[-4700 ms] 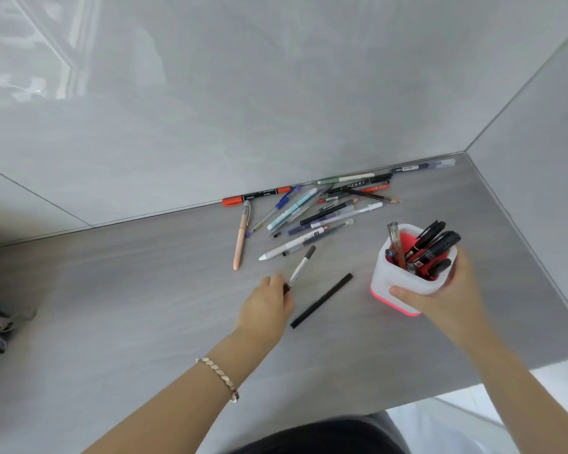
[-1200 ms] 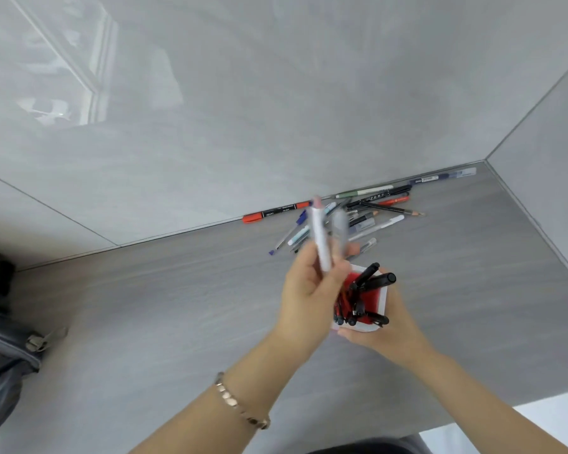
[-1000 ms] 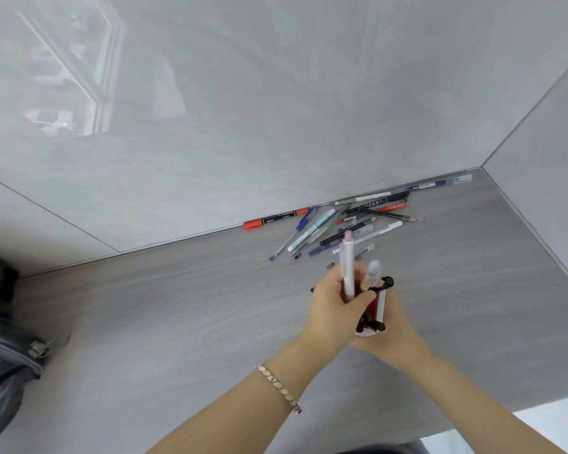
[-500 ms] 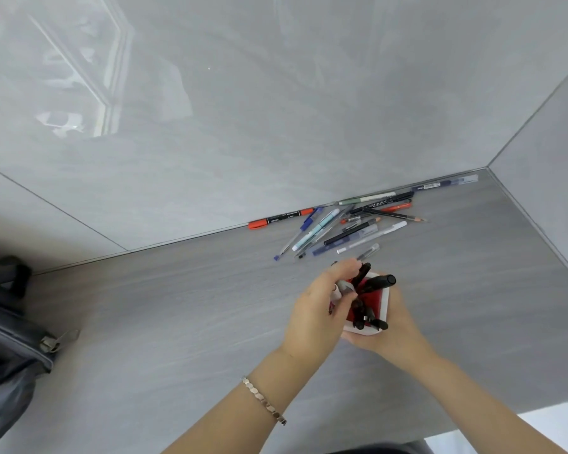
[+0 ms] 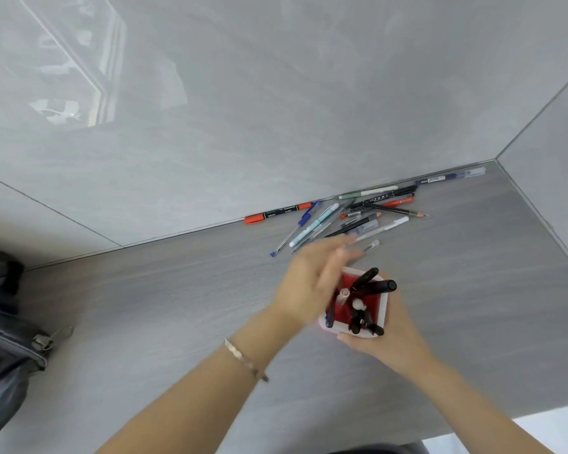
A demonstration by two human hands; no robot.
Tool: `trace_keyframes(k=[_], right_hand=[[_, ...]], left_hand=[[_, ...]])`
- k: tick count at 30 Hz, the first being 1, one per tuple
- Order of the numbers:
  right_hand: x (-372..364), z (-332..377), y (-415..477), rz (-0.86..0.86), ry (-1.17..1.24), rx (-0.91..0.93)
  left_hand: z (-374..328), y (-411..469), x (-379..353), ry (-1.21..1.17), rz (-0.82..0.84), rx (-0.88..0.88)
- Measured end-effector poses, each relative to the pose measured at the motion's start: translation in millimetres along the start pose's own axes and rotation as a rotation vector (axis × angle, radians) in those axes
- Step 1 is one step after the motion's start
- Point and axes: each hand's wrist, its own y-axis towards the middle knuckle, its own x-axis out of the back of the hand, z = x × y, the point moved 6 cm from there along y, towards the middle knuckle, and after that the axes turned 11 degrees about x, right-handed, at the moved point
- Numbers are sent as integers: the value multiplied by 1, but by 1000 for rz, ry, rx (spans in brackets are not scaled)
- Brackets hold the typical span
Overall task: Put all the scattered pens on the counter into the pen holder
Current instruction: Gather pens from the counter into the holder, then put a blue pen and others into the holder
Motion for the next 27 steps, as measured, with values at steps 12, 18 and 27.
trace_keyframes(k=[12,18,27], right_hand=[[3,-1,-6,19,-28,-111],[4,17,-2,64,35,-154],[5,16,-5,52,-46,-95]], left_hand=[[107,111,33,440,-63,619],[96,104,44,534,-167,443],[130,88,71,593,-285,456]])
